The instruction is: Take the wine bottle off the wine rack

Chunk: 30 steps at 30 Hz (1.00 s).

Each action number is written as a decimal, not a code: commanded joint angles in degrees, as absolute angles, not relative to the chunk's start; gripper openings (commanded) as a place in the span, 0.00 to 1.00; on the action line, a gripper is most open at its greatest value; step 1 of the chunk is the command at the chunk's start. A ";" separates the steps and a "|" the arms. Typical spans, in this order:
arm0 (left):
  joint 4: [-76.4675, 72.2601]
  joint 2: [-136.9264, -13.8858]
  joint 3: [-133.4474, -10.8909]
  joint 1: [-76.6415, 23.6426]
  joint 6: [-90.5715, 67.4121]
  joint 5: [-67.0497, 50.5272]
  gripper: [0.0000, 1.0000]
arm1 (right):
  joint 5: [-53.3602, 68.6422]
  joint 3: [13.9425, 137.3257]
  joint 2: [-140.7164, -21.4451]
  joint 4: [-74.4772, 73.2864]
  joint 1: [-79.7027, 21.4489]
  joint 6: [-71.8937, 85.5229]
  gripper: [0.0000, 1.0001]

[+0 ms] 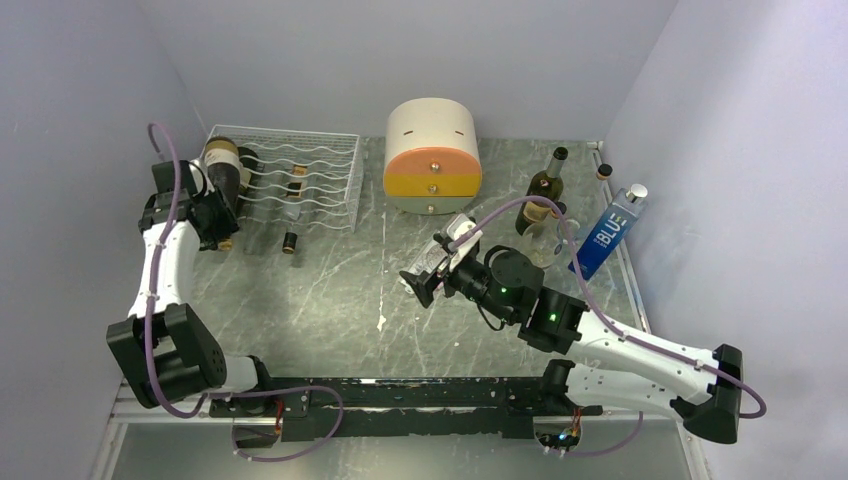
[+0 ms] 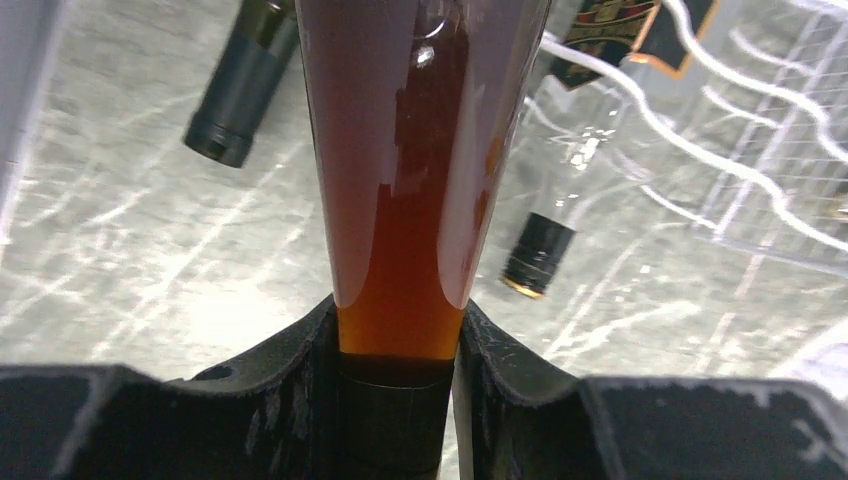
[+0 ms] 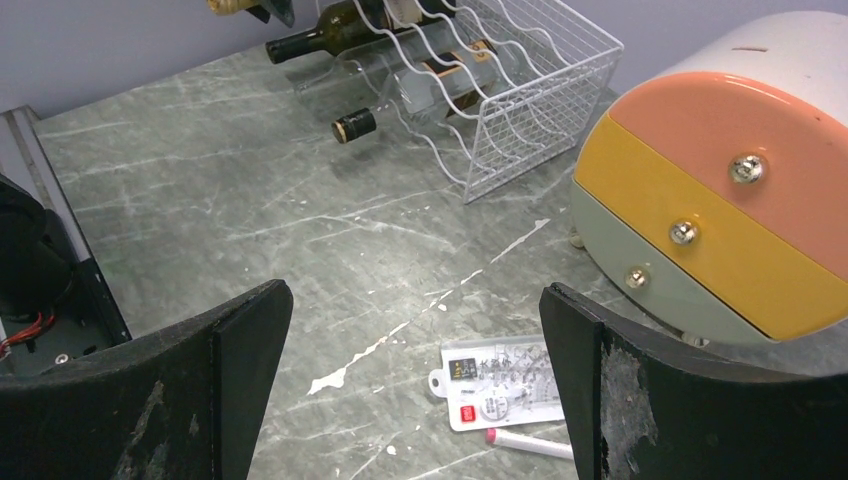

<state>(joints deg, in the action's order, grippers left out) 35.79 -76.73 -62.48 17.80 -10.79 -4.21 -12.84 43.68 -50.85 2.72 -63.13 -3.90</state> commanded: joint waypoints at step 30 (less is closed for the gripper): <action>-20.99 -67.87 -51.24 29.46 -63.96 -56.38 0.07 | -11.95 45.50 -55.25 3.86 -63.42 -1.61 1.00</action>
<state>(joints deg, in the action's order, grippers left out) 4.49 -72.75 -47.79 29.45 -61.21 -45.32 -12.21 43.92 -54.89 2.70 -63.13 -2.44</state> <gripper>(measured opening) 0.396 0.997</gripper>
